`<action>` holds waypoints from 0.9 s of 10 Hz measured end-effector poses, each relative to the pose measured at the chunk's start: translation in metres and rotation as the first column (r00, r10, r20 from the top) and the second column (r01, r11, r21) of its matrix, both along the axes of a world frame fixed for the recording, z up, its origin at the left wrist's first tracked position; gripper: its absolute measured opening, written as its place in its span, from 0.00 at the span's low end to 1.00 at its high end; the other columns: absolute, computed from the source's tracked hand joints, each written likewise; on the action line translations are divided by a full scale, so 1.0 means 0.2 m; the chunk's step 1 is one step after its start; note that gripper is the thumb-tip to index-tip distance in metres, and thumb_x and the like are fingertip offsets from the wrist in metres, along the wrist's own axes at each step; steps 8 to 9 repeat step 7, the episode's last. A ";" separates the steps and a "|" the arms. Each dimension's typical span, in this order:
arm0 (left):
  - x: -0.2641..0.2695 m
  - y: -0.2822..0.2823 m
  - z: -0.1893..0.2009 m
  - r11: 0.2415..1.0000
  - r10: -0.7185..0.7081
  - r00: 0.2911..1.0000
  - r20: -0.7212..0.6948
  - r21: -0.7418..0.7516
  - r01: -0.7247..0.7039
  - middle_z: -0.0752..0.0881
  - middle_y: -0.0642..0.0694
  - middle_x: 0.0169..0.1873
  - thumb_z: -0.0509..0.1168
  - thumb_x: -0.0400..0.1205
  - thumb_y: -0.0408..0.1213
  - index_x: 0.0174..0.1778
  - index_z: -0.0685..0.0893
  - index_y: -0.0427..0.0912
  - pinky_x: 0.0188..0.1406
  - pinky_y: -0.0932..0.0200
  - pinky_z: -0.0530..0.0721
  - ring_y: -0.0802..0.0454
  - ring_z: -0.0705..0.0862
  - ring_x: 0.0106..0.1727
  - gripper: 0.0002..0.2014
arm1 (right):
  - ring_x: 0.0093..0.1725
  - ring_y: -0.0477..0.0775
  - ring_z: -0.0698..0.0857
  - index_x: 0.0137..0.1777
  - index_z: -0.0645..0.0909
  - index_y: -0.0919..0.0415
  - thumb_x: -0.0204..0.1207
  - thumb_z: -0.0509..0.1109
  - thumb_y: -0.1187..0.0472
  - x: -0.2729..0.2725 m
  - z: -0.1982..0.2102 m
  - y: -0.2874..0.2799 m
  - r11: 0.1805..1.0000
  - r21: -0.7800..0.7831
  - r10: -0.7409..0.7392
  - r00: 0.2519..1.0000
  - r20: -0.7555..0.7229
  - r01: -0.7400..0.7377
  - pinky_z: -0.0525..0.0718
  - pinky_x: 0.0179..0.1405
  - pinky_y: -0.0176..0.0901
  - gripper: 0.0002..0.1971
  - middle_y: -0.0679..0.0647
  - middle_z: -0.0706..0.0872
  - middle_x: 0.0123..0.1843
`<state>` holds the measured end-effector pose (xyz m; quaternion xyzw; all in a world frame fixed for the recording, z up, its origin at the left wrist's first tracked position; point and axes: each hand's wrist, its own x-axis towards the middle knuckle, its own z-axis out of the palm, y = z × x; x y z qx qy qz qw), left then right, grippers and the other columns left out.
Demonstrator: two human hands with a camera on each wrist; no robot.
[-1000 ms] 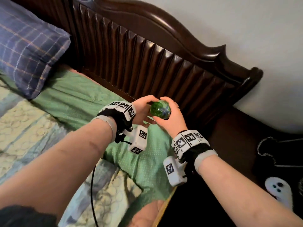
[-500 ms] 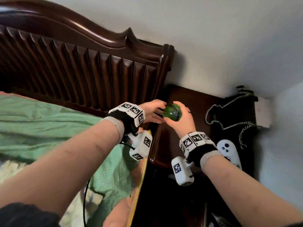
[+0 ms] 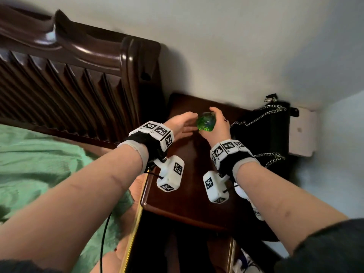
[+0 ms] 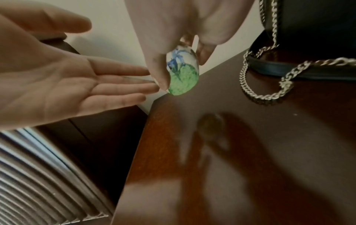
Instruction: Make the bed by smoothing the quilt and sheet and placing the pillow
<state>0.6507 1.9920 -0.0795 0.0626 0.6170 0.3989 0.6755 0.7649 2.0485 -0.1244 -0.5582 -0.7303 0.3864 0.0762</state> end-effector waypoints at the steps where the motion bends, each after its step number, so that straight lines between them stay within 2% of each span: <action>1: -0.02 0.06 -0.05 0.998 0.060 0.998 -0.019 -0.015 -0.061 0.80 0.53 0.46 0.53 0.86 0.39 0.41 0.76 0.50 0.45 0.66 0.73 0.58 0.80 0.44 0.10 | 0.71 0.62 0.73 0.75 0.69 0.57 0.68 0.75 0.69 -0.04 -0.06 0.09 0.998 -0.040 0.041 0.998 -0.043 -0.042 0.67 0.69 0.39 0.35 0.60 0.80 0.68; 2: -0.04 0.10 -0.10 0.995 0.084 0.996 -0.034 -0.044 -0.086 0.79 0.46 0.62 0.54 0.86 0.38 0.44 0.77 0.50 0.58 0.60 0.71 0.54 0.77 0.61 0.08 | 0.69 0.62 0.76 0.74 0.71 0.59 0.67 0.74 0.71 -0.09 -0.11 0.14 0.996 -0.038 0.084 0.996 -0.034 -0.086 0.69 0.66 0.37 0.33 0.61 0.82 0.67; 3: -0.03 0.10 -0.13 0.997 0.056 0.995 -0.088 -0.053 -0.061 0.73 0.43 0.76 0.56 0.86 0.38 0.69 0.74 0.46 0.73 0.56 0.66 0.49 0.71 0.77 0.16 | 0.67 0.64 0.77 0.73 0.71 0.59 0.67 0.74 0.70 -0.12 -0.16 0.14 0.987 -0.052 0.152 0.988 0.008 -0.151 0.72 0.65 0.40 0.32 0.61 0.83 0.65; 4: -0.02 0.10 -0.14 0.998 0.001 0.990 -0.141 -0.069 -0.011 0.71 0.43 0.77 0.56 0.86 0.37 0.78 0.67 0.42 0.79 0.55 0.62 0.48 0.67 0.80 0.22 | 0.67 0.66 0.77 0.73 0.71 0.58 0.67 0.73 0.69 -0.11 -0.18 0.14 0.978 -0.039 0.207 0.978 0.038 -0.205 0.74 0.65 0.44 0.32 0.60 0.83 0.64; 5: -0.03 0.09 -0.15 0.994 -0.072 0.985 -0.154 -0.091 0.058 0.70 0.44 0.78 0.54 0.86 0.39 0.80 0.64 0.45 0.78 0.55 0.62 0.48 0.67 0.80 0.23 | 0.72 0.65 0.72 0.76 0.66 0.54 0.70 0.73 0.68 -0.10 -0.17 0.17 0.958 -0.068 0.284 0.953 0.110 -0.278 0.74 0.68 0.49 0.35 0.55 0.74 0.74; 6: -0.03 0.08 -0.14 0.987 -0.141 0.969 -0.200 -0.108 0.122 0.67 0.45 0.80 0.54 0.87 0.40 0.82 0.59 0.48 0.77 0.54 0.61 0.47 0.65 0.81 0.25 | 0.83 0.63 0.58 0.83 0.46 0.47 0.67 0.79 0.63 -0.10 -0.09 0.15 0.921 -0.175 0.383 0.888 0.253 -0.347 0.68 0.76 0.55 0.53 0.52 0.48 0.86; 7: -0.05 0.04 -0.16 0.995 -0.076 0.964 -0.255 -0.081 0.057 0.67 0.42 0.79 0.57 0.86 0.38 0.82 0.57 0.45 0.82 0.51 0.60 0.46 0.67 0.80 0.28 | 0.85 0.60 0.45 0.83 0.34 0.51 0.64 0.82 0.58 -0.06 0.02 0.15 0.964 -0.107 0.260 0.942 0.214 -0.242 0.58 0.81 0.52 0.62 0.57 0.34 0.85; 9: -0.05 0.04 -0.16 0.995 -0.076 0.964 -0.255 -0.081 0.057 0.67 0.42 0.79 0.57 0.86 0.38 0.82 0.57 0.45 0.82 0.51 0.60 0.46 0.67 0.80 0.28 | 0.85 0.60 0.45 0.83 0.34 0.51 0.64 0.82 0.58 -0.06 0.02 0.15 0.964 -0.107 0.260 0.942 0.214 -0.242 0.58 0.81 0.52 0.62 0.57 0.34 0.85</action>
